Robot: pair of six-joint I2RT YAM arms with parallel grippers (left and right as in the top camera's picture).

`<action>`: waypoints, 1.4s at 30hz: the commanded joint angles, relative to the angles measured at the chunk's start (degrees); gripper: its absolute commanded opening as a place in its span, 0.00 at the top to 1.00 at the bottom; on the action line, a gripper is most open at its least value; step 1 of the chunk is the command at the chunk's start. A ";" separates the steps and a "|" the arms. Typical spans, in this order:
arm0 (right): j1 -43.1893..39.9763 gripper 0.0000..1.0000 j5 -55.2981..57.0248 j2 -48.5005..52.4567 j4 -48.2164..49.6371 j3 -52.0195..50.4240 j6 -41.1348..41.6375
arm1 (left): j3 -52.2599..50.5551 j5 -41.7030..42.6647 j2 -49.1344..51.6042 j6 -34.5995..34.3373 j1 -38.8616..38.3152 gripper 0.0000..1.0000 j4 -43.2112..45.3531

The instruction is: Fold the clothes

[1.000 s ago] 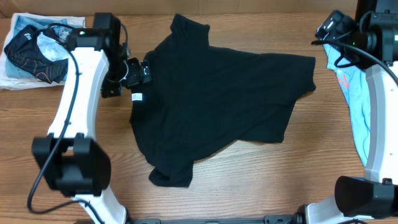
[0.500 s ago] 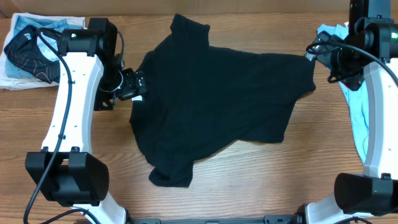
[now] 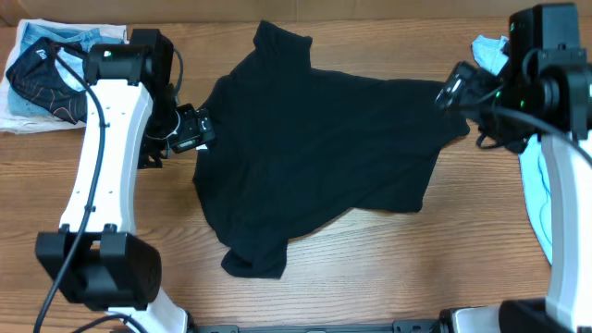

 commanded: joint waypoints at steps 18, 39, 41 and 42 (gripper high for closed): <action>5.49 0.00 10.60 -2.23 -2.75 -7.67 9.31 | -15.13 -2.29 -23.17 -12.37 -16.09 0.02 -2.10; 4.85 0.00 9.68 -1.51 14.23 -26.56 9.27 | -51.34 6.03 -27.56 -25.55 -29.97 0.07 19.39; 4.26 0.00 7.87 -1.27 14.97 -28.55 9.27 | -53.99 6.78 -27.56 -25.53 -29.99 0.07 22.14; 3.87 0.00 6.60 -1.20 15.65 -30.01 9.25 | -55.23 7.67 -27.56 -25.53 -29.99 0.07 23.71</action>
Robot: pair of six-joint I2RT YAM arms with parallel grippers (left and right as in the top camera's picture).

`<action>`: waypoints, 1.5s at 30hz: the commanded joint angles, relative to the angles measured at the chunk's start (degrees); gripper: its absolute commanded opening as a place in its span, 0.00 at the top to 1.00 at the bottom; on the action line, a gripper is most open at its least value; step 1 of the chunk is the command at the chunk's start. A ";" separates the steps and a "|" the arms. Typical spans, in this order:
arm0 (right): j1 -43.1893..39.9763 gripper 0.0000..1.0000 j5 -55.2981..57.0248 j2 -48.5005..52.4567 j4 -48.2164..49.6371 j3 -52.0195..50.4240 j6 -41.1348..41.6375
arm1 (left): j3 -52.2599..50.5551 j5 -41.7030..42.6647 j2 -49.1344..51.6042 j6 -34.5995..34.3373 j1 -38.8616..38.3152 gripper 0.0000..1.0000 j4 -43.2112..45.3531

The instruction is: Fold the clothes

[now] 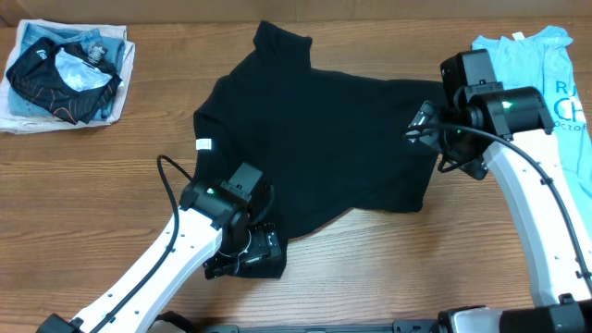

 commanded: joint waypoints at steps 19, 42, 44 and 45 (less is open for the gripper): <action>-1.84 0.09 -14.71 1.81 21.64 -30.16 3.69 | -10.45 2.80 8.83 0.85 2.75 0.08 14.32; -1.84 0.23 -13.84 3.08 31.67 -40.50 9.81 | -10.45 3.58 11.96 0.87 2.75 0.07 17.46; -1.84 0.23 -13.40 3.41 32.94 -40.50 9.84 | -10.45 3.58 11.96 0.87 2.75 0.07 17.51; -1.84 0.23 -13.40 3.48 33.46 -40.50 9.84 | -10.45 3.58 11.96 0.87 2.75 0.07 17.49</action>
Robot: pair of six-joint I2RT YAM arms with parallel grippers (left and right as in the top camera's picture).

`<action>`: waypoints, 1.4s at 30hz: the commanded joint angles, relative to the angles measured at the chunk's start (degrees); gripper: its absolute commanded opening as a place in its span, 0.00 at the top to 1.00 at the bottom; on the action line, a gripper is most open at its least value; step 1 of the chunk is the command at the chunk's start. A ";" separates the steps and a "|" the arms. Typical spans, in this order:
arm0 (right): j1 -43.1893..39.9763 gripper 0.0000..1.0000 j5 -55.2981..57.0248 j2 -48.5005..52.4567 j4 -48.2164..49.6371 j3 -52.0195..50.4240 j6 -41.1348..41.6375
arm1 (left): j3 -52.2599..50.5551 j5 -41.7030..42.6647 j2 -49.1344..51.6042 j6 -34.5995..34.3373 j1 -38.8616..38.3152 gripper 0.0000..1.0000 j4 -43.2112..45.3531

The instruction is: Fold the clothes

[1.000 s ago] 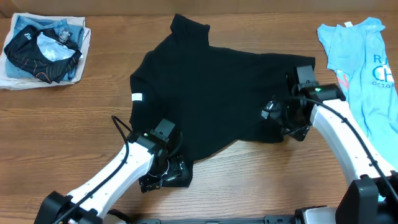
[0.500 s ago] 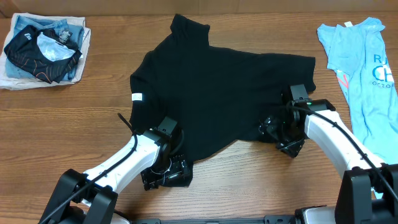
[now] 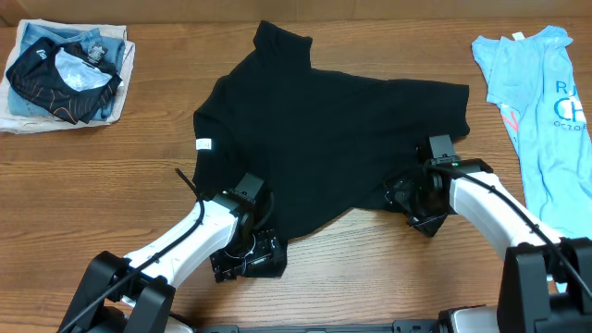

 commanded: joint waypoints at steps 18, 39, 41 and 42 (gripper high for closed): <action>-0.17 0.90 4.63 0.94 2.05 -0.37 1.01 | -0.28 1.57 0.35 3.13 0.33 0.25 0.13; -0.17 0.96 15.72 -10.21 -23.69 18.40 8.74 | 18.75 -6.91 -5.73 4.96 0.20 0.96 -22.25; -0.17 0.96 17.33 -12.59 -26.10 19.85 9.92 | 20.33 -8.61 -7.58 4.46 0.20 0.96 -24.02; -0.17 0.96 17.97 -13.70 -26.69 20.28 9.92 | 20.94 -9.49 -8.52 4.09 0.20 0.96 -24.76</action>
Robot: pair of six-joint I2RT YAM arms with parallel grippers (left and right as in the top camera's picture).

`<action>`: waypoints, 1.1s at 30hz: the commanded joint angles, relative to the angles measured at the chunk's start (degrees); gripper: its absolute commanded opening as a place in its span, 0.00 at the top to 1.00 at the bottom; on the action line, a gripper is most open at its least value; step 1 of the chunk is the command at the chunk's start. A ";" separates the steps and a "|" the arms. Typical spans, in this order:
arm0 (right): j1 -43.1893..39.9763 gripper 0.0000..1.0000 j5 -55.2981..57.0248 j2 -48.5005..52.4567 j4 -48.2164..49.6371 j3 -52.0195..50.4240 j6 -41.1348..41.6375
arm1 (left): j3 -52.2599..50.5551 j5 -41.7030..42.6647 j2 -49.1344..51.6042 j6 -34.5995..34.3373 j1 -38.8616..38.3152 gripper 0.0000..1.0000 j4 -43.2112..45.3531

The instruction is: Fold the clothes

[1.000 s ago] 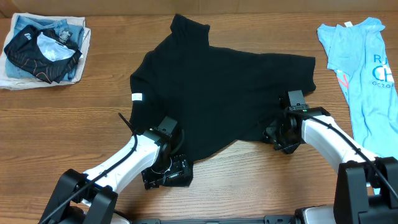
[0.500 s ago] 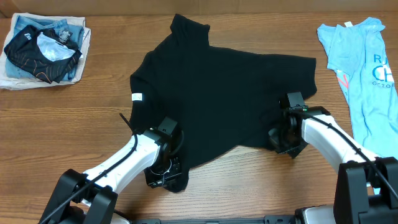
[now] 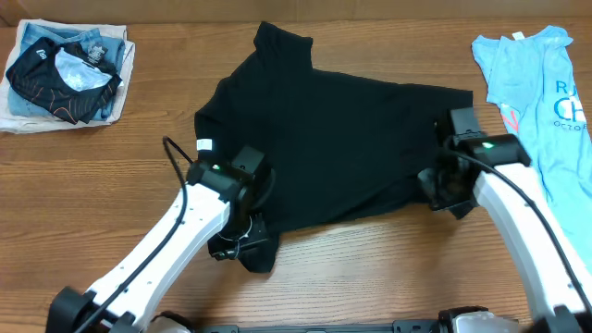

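A black shirt (image 3: 324,139) lies spread flat across the middle of the table, its collar toward the back and a small white tag (image 3: 204,144) at its left edge. My left gripper (image 3: 242,244) is at the shirt's front-left corner and looks shut on the dark fabric there. At the front-right corner, my right gripper (image 3: 441,190) grips the hem. The fingers of both are hard to make out against the black cloth. The front hem runs fairly straight between the two grippers.
A pile of dark and blue clothes (image 3: 65,65) sits on a white cloth at the back left. A light blue T-shirt (image 3: 536,102) lies along the right side. Bare wooden table (image 3: 370,268) lies in front of the shirt.
My right gripper has moved right and slightly back with the front-right corner, stretching the hem straighter. My left gripper has shifted a little back with the front-left corner.
First my left gripper was at the shirt's left edge by the tag and my right at its back-right corner. Then the left was at the front-left corner and the right at the right edge. Then both were at the front corners, and now the hem is drawn out between them.
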 commanded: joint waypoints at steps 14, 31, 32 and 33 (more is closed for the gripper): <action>-0.17 0.96 5.75 -19.96 -5.29 4.96 2.21 | 10.64 -9.09 -17.51 -0.63 0.20 0.96 -9.77; -0.11 0.96 6.25 -24.22 -14.62 28.79 -5.33 | 32.85 -15.58 -25.11 -0.48 -7.52 0.96 -13.11; -0.11 0.96 5.38 -24.22 -14.60 29.79 -5.92 | 34.34 -16.76 -25.11 -0.48 -8.50 0.96 -13.29; -0.11 0.96 4.22 -24.22 -14.58 30.75 -6.95 | 35.58 -17.66 -25.11 -0.48 -9.31 0.96 -13.51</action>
